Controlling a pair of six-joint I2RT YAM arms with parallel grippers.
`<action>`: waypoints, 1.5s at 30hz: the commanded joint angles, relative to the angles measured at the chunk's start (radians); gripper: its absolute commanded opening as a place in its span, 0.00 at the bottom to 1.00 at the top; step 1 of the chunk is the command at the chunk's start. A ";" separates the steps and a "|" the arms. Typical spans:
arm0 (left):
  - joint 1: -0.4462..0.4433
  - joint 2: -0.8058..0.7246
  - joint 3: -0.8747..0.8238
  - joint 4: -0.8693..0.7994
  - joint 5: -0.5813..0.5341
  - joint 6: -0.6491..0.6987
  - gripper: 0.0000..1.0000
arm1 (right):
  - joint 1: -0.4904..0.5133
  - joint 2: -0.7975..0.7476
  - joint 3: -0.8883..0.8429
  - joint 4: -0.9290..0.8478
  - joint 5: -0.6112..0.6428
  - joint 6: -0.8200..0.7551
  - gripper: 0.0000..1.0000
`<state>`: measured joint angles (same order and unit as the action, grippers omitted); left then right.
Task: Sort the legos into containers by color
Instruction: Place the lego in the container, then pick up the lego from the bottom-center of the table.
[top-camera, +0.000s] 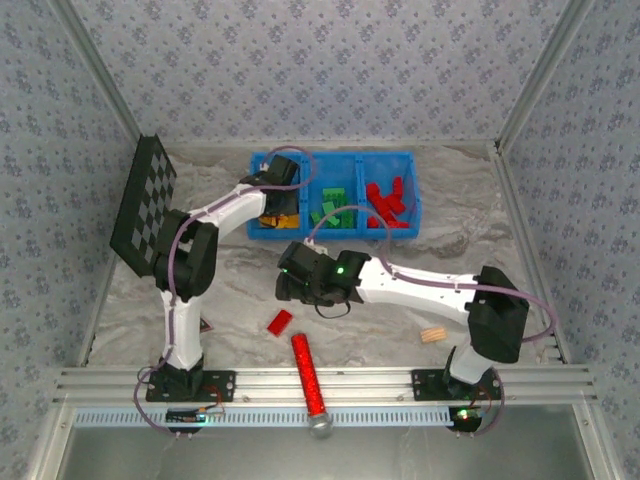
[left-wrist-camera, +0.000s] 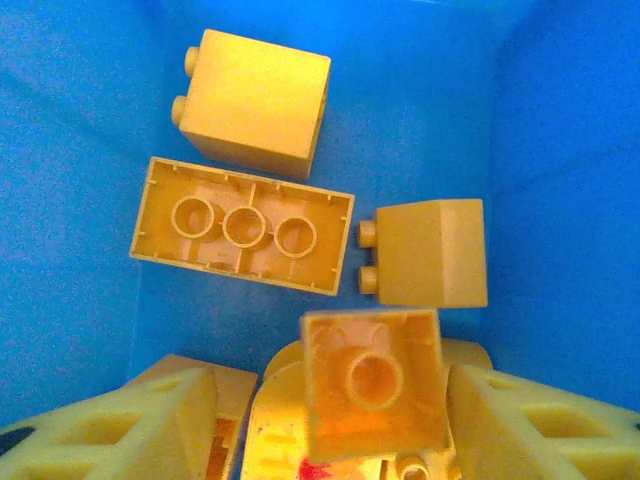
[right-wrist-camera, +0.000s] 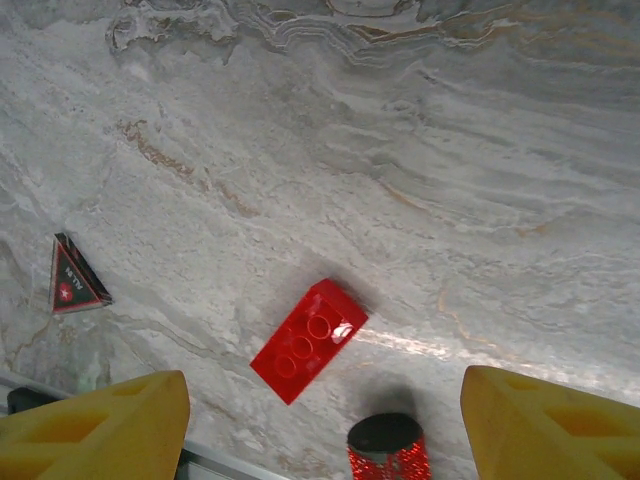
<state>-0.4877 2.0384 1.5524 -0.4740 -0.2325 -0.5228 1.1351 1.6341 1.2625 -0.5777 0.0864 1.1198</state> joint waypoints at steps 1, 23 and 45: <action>0.002 -0.026 0.012 0.003 -0.006 0.010 0.64 | 0.012 0.043 0.037 0.015 -0.023 0.040 0.74; 0.003 -0.560 -0.086 -0.056 -0.108 0.057 0.71 | 0.044 0.218 0.073 0.040 -0.123 0.155 0.76; 0.086 -0.883 -0.276 -0.106 -0.093 0.057 0.75 | 0.034 0.395 0.216 -0.071 -0.172 0.065 0.68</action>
<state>-0.4175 1.1927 1.2819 -0.5640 -0.3428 -0.4789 1.1683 1.9945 1.4387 -0.5774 -0.0753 1.2144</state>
